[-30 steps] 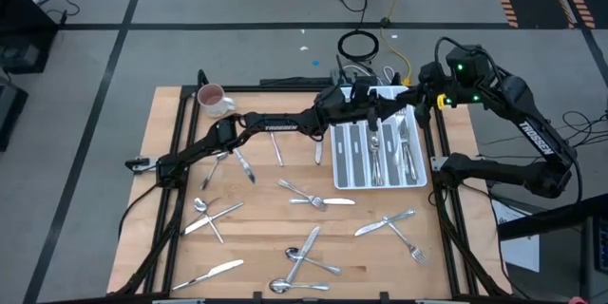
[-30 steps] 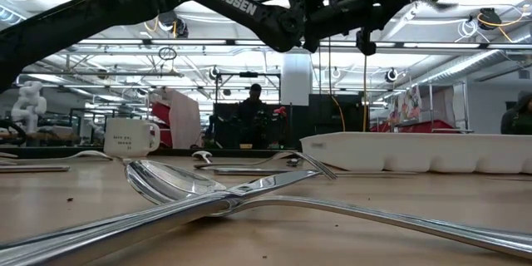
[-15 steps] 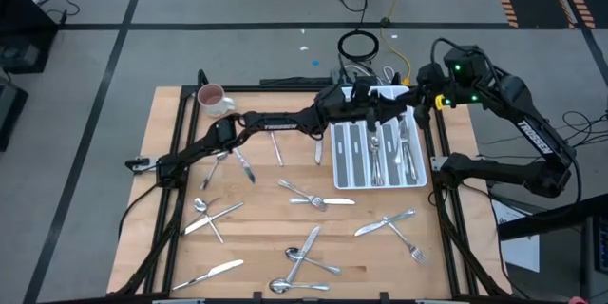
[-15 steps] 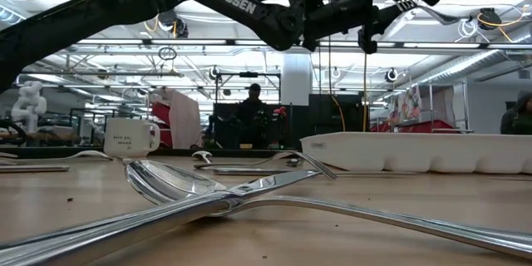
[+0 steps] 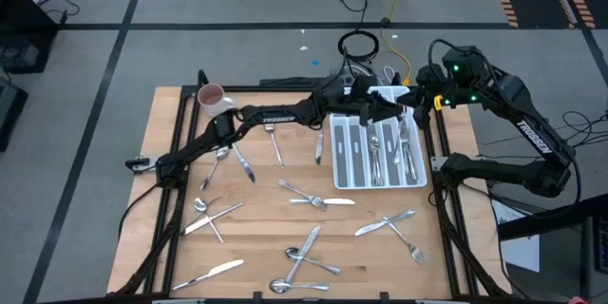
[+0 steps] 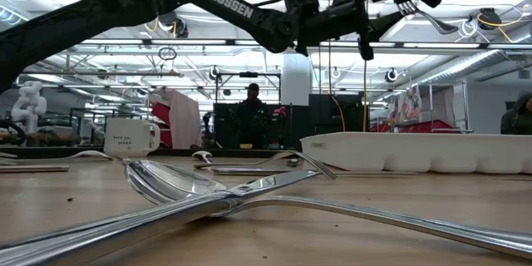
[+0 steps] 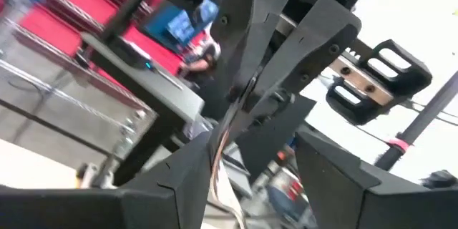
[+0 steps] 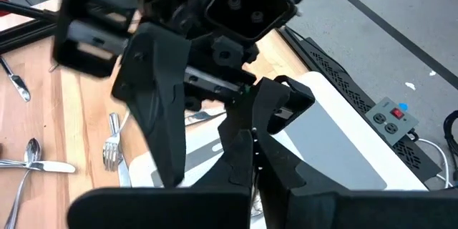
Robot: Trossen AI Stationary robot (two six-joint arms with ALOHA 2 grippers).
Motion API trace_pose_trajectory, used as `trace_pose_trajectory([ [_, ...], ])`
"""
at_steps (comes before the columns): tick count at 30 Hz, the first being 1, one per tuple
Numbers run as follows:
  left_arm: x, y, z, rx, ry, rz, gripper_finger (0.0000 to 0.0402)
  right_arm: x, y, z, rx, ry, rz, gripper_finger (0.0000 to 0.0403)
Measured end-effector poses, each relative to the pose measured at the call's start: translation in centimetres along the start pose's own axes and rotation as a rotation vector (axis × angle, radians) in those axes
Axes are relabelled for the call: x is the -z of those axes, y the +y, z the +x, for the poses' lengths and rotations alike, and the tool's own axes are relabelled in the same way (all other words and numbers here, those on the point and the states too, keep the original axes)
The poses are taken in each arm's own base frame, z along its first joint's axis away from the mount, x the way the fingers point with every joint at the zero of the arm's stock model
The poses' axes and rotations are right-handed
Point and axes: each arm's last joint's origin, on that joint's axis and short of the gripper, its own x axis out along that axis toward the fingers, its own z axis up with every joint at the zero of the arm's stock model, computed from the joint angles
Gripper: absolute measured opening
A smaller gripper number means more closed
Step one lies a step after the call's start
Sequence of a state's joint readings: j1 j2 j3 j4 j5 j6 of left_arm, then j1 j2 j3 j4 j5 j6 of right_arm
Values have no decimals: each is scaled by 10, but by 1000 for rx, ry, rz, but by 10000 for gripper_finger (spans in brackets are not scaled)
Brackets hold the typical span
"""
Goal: Sort silverware
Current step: Put the fork in the right section of the silverware tray
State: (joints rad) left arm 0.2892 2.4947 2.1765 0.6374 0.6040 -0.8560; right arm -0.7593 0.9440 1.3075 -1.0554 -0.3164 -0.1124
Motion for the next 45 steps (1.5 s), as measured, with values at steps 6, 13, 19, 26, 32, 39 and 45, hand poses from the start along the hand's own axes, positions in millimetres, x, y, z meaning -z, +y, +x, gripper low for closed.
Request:
trace_pose_trajectory([
  [6,-9,10,-12,52,91,-27,202,1,-2,-1,8,8,10,0],
  [13,-28,18,-32,44,135,-38,202,11,-8,-4,31,86,45,0],
  [19,-60,6,-56,-332,162,-30,180,12,-10,-7,14,77,48,0],
  [26,-70,-53,-73,-754,322,128,154,11,-15,-6,-89,44,10,0],
  [32,-77,-94,-78,-778,375,134,153,26,-42,17,-194,75,108,0],
  [39,-90,-141,-94,-855,414,191,153,72,-76,45,-305,97,300,0],
  [45,-96,-184,-110,-1003,423,269,153,99,-90,56,-299,129,390,0],
])
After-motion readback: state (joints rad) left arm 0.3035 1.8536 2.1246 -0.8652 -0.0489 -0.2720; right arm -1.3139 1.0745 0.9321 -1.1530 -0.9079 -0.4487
